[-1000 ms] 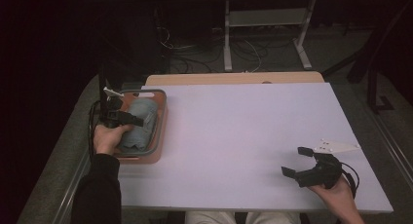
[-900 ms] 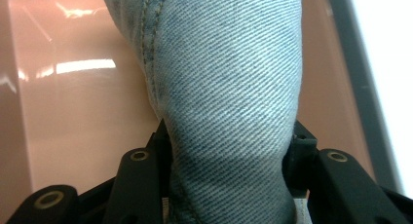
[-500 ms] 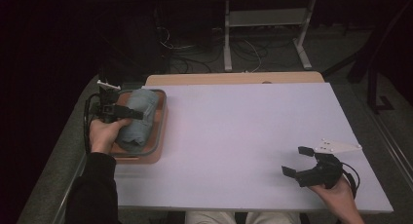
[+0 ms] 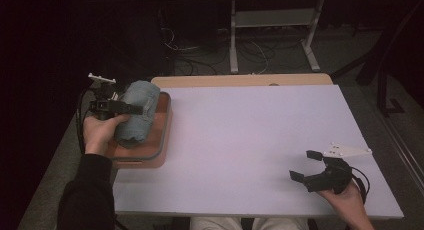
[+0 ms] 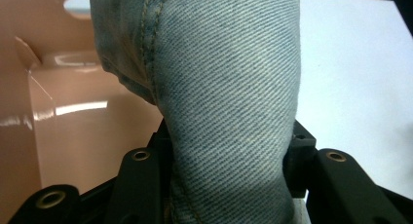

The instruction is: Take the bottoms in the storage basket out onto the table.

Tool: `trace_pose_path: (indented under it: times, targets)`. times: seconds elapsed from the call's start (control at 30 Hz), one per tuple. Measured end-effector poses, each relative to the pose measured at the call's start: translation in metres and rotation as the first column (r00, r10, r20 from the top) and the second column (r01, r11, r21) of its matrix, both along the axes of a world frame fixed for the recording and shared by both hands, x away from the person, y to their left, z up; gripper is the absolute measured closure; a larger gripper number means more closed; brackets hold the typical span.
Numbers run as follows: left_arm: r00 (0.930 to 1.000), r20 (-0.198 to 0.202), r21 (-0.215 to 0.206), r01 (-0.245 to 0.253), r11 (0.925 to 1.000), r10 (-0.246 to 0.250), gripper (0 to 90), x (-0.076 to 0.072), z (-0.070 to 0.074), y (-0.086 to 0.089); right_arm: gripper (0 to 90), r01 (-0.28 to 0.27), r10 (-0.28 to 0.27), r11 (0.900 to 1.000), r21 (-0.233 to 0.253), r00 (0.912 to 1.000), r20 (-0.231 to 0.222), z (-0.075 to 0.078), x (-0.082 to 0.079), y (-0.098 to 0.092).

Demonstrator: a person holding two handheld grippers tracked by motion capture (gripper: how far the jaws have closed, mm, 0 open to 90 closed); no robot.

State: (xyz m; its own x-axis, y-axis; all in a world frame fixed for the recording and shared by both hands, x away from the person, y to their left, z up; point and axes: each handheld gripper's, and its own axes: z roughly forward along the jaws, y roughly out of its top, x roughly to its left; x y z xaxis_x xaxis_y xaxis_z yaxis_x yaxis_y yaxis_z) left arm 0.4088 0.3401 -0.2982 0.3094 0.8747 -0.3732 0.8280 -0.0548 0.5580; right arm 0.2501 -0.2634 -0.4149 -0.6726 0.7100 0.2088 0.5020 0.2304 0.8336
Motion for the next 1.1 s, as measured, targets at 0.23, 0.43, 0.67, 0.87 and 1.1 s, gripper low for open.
trace_pose_path:
  times: [0.23,0.43,0.67,0.87,1.1]
  targets:
    - [0.9991,0.041,-0.012,0.012,0.9998,-0.012,55.2,-0.006,0.021,0.000,0.0,0.000,0.000,1.000,-0.001,1.0000,-0.003,0.000,0.000,0.000]
    - [0.9966,0.077,-0.019,0.031,0.9993,-0.029,55.2,-0.011,0.040,-0.004,0.0,0.000,0.000,1.000,0.000,1.0000,-0.004,0.000,0.000,0.000]
    - [0.9905,0.115,-0.013,0.077,0.9970,-0.075,55.2,-0.015,0.059,-0.018,0.0,-0.001,0.001,1.000,0.000,1.0000,-0.003,0.000,0.000,0.000]
    - [0.9836,0.141,-0.019,0.117,0.9930,-0.113,55.2,-0.016,0.070,-0.034,0.0,-0.001,0.001,1.000,0.000,1.0000,0.002,0.000,0.000,0.000]
    - [0.9749,0.165,-0.035,0.157,0.9870,-0.149,55.2,-0.016,0.077,-0.049,0.0,-0.002,0.002,1.000,0.000,1.0000,0.001,0.000,0.000,0.000]
